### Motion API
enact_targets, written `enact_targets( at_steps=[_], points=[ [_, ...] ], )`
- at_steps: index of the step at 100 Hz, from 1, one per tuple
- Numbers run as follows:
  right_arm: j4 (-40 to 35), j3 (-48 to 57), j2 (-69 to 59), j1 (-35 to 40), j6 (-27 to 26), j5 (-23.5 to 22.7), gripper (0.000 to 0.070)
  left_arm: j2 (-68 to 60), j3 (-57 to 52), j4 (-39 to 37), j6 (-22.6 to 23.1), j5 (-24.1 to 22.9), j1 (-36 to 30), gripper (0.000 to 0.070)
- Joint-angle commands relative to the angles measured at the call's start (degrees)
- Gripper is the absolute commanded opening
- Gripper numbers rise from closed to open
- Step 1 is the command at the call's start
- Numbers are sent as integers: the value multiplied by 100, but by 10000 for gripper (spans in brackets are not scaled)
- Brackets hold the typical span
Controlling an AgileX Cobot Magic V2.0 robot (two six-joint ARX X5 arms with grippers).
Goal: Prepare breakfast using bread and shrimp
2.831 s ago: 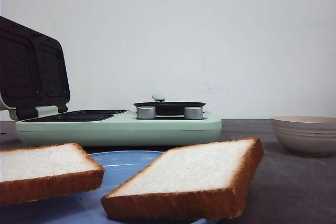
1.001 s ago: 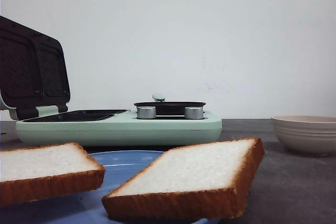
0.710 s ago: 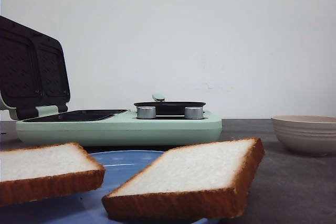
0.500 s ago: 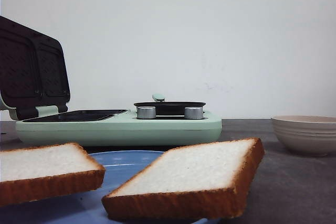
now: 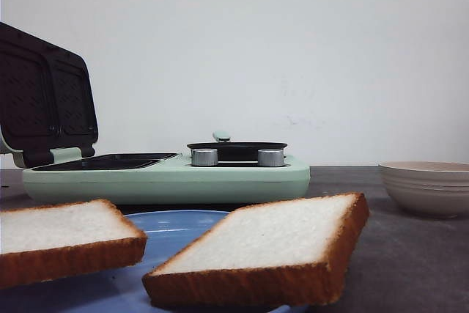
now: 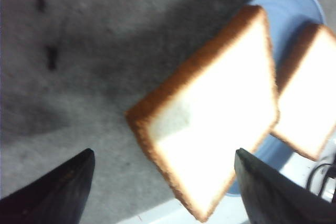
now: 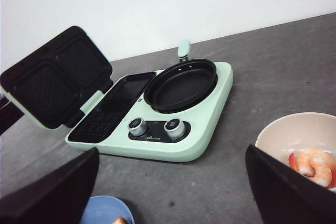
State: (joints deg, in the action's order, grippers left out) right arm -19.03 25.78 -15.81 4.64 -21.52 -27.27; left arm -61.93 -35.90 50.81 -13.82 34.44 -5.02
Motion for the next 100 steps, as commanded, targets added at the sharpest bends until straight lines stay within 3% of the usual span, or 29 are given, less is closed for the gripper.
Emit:
enact_targets(
  at_steps=[1, 85, 100],
  points=[
    [46, 83, -9, 52, 144, 37, 560, -81, -101, -107, 131, -15, -9, 475],
    [-122, 83, -9, 125, 98, 157, 560, -1340, -101, -798, 175, 138, -151, 467],
    [-247, 83, -9, 125, 98, 157, 560, -1364, -101, -960, 173, 673, -203, 374]
  ],
)
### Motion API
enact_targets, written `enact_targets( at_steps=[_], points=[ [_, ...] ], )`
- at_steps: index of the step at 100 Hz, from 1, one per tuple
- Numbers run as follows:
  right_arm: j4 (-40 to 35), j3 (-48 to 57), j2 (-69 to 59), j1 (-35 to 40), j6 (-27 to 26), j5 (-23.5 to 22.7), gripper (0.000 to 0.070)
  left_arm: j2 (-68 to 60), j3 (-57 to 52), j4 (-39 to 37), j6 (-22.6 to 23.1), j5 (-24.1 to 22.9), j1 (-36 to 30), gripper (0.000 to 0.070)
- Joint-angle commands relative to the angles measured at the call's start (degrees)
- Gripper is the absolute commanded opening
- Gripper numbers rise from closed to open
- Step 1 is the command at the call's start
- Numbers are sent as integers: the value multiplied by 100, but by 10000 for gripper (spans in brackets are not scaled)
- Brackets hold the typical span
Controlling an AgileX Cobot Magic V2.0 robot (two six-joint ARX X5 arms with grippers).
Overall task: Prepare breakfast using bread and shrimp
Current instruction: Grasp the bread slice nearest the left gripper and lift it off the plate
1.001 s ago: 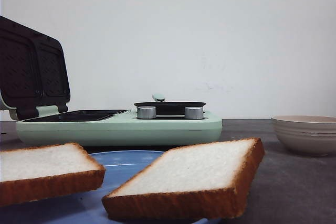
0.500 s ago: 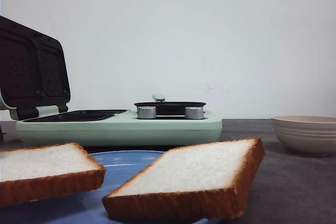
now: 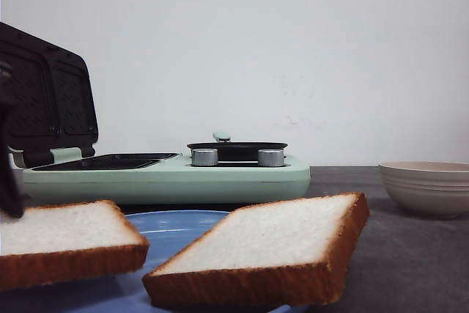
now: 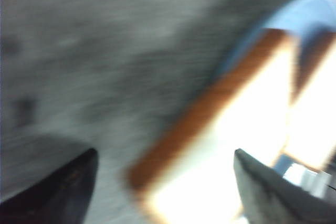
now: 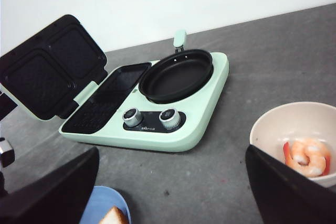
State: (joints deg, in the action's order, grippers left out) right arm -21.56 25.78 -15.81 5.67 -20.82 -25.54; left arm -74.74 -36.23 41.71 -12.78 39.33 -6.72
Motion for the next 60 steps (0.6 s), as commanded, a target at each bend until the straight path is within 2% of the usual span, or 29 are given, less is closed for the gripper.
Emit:
enact_targets(
  at_steps=[1, 11, 16, 26, 32, 44, 60],
  points=[
    [2, 83, -9, 22, 28, -15, 560, -83, -68, -61, 68, 201, -37, 374],
    [-13, 83, -9, 22, 28, -15, 560, -83, -68, -96, 70, 278, -90, 371],
    [-20, 83, -9, 20, 28, -15, 560, -83, -68, -96, 72, 275, -98, 326],
    [-44, 83, -9, 20, 28, -15, 560, -83, -68, -96, 85, 275, -98, 155],
    [-55, 83, -9, 20, 28, -15, 560, -83, -68, -90, 192, 275, -96, 2],
    [-90, 83, -9, 20, 31, -13, 560, -83, -68, -48, 380, 363, -98, 0],
    [-92, 83, -9, 20, 46, -13, 560, 17, -83, -109, 623, 999, -96, 0]
  ],
)
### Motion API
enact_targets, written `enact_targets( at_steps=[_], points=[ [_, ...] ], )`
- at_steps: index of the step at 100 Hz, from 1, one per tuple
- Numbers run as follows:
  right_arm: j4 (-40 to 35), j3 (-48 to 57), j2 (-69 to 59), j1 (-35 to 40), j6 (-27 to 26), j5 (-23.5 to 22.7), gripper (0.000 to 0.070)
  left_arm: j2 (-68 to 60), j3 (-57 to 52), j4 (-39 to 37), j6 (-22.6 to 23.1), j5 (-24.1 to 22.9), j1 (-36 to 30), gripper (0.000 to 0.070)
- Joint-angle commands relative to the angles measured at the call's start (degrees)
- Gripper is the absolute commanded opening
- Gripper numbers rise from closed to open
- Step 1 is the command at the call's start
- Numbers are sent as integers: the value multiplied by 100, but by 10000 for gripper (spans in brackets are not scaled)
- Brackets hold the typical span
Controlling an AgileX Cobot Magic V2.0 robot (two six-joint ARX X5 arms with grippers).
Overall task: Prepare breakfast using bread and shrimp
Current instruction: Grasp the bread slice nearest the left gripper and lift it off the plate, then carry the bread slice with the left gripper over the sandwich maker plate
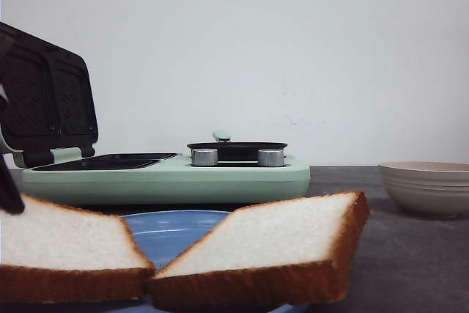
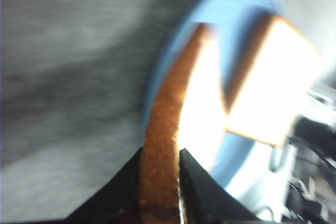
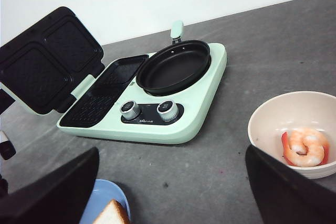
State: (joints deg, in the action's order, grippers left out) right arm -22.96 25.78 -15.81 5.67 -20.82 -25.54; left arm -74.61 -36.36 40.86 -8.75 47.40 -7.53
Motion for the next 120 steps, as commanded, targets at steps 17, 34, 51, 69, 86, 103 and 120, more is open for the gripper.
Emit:
enact_targets(
  at_steps=[17, 34, 51, 69, 86, 103, 120],
  points=[
    [50, 83, -9, 20, 50, 4, 560, 310, -214, -188, 118, 396, -15, 0],
    [50, 83, -9, 20, 70, 7, 560, 715, -570, -409, -155, 404, -15, 0],
    [52, 83, -9, 20, 68, 9, 560, 979, -1119, -966, -826, 407, -15, 0],
    [52, 83, -9, 20, 70, 11, 560, 992, -1888, -1834, -1248, -195, -83, 0],
    [52, 83, -11, 20, 70, 11, 560, 914, -2568, -2562, -1274, -1615, -205, 0],
    [52, 83, -15, 20, 79, 31, 559, 505, -3209, -2715, -874, -2603, -267, 0],
    [42, 83, -17, 20, 129, 160, 559, -151, -3827, -2708, -260, -3436, -426, 1]
  ],
)
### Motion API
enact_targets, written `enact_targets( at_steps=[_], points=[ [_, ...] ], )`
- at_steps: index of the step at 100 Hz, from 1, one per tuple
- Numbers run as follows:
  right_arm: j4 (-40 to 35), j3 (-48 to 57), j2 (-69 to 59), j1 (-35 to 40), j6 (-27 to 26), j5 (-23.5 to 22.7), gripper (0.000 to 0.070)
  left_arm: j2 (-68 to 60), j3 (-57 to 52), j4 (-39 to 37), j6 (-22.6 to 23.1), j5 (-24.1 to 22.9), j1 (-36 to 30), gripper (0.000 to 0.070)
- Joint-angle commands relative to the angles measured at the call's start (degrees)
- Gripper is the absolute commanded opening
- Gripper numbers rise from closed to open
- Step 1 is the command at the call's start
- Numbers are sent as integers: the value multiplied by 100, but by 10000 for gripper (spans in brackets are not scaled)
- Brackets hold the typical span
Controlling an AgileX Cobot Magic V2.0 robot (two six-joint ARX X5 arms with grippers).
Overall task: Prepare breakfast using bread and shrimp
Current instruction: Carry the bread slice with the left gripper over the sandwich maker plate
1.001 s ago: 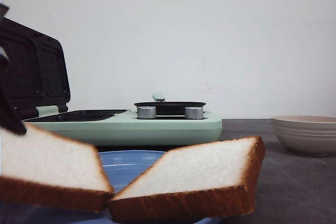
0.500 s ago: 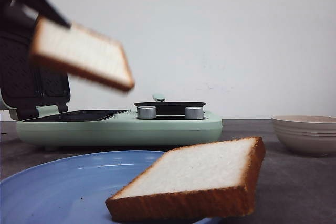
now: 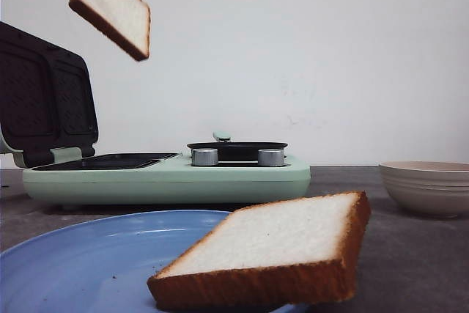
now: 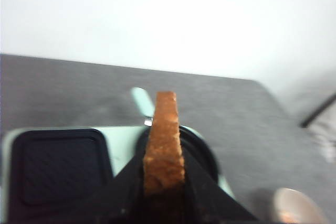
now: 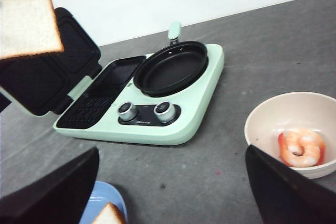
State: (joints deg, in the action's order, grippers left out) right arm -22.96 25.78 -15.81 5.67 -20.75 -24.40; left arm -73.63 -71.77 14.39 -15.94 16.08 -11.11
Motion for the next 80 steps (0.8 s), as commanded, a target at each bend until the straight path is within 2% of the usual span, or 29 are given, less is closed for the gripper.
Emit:
enact_targets(
  at_steps=[1, 17, 39, 63, 80],
  points=[
    [39, 83, -17, 20, 138, 50, 559, -291, -321, -61, 496, -361, -81, 1],
    [13, 81, -20, 20, 291, 55, 559, -951, -817, -59, 1316, -1141, -376, 1],
    [11, 81, -20, 20, 365, 87, 559, -1838, -1303, -90, 2907, -2302, -870, 1],
    [-105, 81, -20, 22, 525, 122, 559, -2494, -1327, -658, 4203, -3427, -1187, 0],
    [-286, 81, -20, 22, 667, 350, 558, -2739, -1327, -1073, 5136, -3519, -1305, 0]
  ],
)
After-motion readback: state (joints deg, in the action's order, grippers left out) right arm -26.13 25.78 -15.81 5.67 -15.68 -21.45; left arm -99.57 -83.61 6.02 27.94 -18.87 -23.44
